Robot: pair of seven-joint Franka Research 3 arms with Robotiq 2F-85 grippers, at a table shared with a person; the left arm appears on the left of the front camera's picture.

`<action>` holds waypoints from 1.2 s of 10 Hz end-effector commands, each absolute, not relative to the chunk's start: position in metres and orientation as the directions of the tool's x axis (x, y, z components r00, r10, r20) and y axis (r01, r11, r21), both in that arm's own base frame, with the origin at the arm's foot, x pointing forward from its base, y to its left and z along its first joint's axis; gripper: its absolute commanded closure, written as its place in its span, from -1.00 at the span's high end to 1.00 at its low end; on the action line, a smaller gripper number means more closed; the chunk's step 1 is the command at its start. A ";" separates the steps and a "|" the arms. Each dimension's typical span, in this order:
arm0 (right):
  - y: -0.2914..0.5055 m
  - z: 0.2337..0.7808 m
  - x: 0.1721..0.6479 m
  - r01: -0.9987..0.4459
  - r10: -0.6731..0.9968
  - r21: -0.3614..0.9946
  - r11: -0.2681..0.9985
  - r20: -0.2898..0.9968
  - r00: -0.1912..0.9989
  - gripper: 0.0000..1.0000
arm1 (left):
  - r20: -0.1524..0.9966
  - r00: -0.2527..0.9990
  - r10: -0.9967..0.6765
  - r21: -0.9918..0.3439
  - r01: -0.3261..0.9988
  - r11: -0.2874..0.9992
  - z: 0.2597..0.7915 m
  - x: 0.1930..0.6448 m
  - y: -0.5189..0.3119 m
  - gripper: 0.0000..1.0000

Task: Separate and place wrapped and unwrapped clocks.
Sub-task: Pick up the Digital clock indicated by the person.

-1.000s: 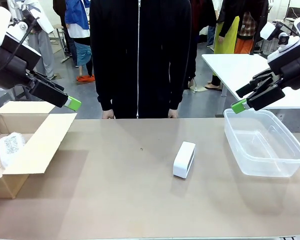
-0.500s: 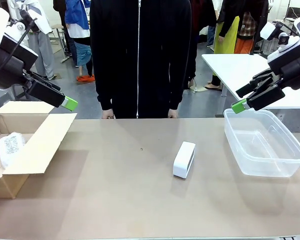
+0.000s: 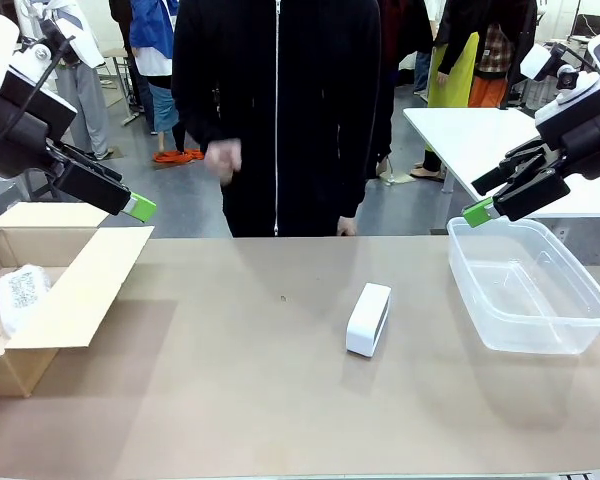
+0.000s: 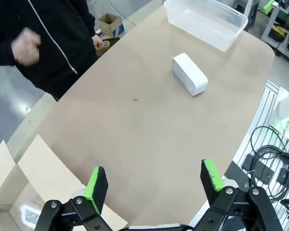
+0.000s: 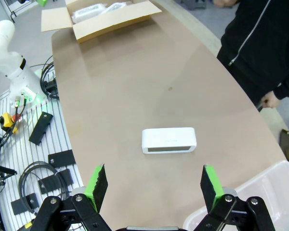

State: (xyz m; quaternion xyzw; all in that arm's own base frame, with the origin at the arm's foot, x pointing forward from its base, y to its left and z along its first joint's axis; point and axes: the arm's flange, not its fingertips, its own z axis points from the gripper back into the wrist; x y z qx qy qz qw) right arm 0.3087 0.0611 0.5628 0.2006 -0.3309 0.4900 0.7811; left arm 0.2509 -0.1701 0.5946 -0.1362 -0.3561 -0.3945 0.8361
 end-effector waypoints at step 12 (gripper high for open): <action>0.062 0.562 0.311 -0.906 0.620 0.000 0.423 0.729 0.289 1.00 | 0.712 0.429 -0.556 0.047 0.761 0.648 0.596 0.250 -0.172 1.00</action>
